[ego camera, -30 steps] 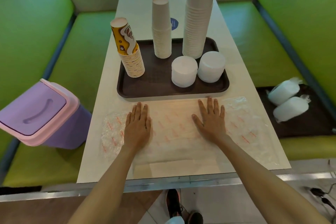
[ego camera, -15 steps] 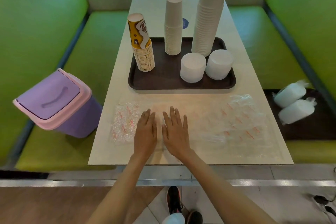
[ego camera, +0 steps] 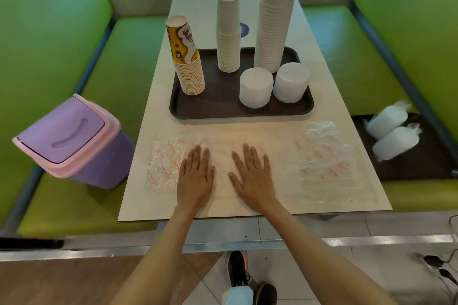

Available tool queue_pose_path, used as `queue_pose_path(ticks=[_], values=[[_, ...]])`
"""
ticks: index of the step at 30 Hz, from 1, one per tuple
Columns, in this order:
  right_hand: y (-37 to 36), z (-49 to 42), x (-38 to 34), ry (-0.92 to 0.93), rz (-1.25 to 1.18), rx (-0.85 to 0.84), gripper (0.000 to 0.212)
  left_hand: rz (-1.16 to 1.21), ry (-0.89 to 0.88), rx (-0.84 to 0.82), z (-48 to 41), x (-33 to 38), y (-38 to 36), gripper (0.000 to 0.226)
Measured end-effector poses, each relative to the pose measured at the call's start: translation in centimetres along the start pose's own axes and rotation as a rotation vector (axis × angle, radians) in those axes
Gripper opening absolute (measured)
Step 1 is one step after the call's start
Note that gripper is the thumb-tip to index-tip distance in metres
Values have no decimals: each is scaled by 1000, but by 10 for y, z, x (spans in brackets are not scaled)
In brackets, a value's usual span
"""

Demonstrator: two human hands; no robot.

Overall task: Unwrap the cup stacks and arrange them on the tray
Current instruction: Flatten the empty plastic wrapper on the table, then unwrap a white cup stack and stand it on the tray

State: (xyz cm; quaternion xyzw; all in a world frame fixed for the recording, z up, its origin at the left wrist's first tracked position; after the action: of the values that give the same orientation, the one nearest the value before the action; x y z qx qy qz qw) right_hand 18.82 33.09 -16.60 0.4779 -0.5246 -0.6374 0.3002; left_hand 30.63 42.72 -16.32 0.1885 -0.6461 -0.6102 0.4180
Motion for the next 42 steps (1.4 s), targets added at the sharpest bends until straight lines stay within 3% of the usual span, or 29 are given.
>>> queue_pose_path(ticks=[13, 17, 20, 28, 32, 37, 42], values=[[30, 39, 80, -177, 11, -46, 102, -44, 35, -76, -1, 4, 1, 83], [57, 29, 82, -179, -29, 119, 79, -29, 105, -52, -11, 17, 21, 51], [86, 15, 87, -167, -36, 316, 55, 70, 158, 1, -25, 37, 42, 41], [135, -5, 116, -239, -44, 353, 57, 259, -148, -23, -49, 157, 71, 35], [164, 7, 157, -297, -9, 475, 64, 319, -278, -77, -50, 228, 69, 35], [208, 41, 229, -390, 13, 566, 36, 335, -440, -139, -47, 330, 53, 30], [236, 78, 312, -498, 24, 604, 34, 378, -485, -169, -45, 422, 24, 25]])
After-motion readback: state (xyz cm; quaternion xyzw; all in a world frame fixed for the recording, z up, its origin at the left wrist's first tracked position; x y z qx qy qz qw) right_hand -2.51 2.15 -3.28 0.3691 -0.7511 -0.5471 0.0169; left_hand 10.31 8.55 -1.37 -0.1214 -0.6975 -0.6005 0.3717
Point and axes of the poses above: each hand's wrist, its own z-axis away from the middle knuckle, its own y-axis out of the back of the hand, x = y × z, the point moved 7 cm from there along -z, towards the middle knuckle, and after that the axes turned 13 degrees about y, right-handed, at the moved point
